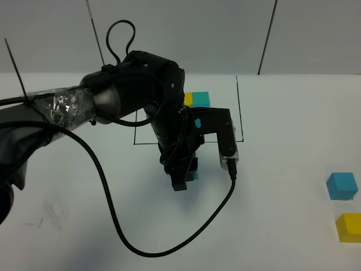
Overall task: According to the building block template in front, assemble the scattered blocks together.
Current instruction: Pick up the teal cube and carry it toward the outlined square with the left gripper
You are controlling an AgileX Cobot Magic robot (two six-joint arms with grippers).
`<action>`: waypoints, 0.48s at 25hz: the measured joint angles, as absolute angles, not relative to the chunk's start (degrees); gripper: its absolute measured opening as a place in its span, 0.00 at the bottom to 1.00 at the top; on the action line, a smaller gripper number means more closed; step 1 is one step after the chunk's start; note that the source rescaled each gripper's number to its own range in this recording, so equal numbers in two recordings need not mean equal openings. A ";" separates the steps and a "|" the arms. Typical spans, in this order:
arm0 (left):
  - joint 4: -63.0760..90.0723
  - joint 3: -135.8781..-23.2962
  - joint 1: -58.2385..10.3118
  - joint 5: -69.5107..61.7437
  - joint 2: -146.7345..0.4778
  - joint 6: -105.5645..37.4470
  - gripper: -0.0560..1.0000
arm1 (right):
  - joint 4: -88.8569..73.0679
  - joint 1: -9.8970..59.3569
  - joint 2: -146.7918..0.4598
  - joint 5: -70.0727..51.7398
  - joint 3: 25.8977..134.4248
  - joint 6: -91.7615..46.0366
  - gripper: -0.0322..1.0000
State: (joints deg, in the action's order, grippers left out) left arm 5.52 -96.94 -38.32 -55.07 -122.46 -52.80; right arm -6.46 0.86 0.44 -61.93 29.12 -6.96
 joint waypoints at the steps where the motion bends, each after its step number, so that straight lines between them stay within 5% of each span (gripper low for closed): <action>1: 5.18 -97.03 -38.55 -55.18 -123.03 -52.80 0.24 | -6.46 0.86 0.44 -61.93 29.12 -6.96 0.03; 12: 4.12 -97.37 -40.11 -53.57 -127.37 -54.20 0.24 | -6.52 0.86 0.44 -61.93 29.12 -6.96 0.03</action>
State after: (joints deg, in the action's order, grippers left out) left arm 4.12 -97.37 -40.11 -53.57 -127.37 -54.20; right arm -6.52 0.86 0.44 -61.93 29.12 -6.96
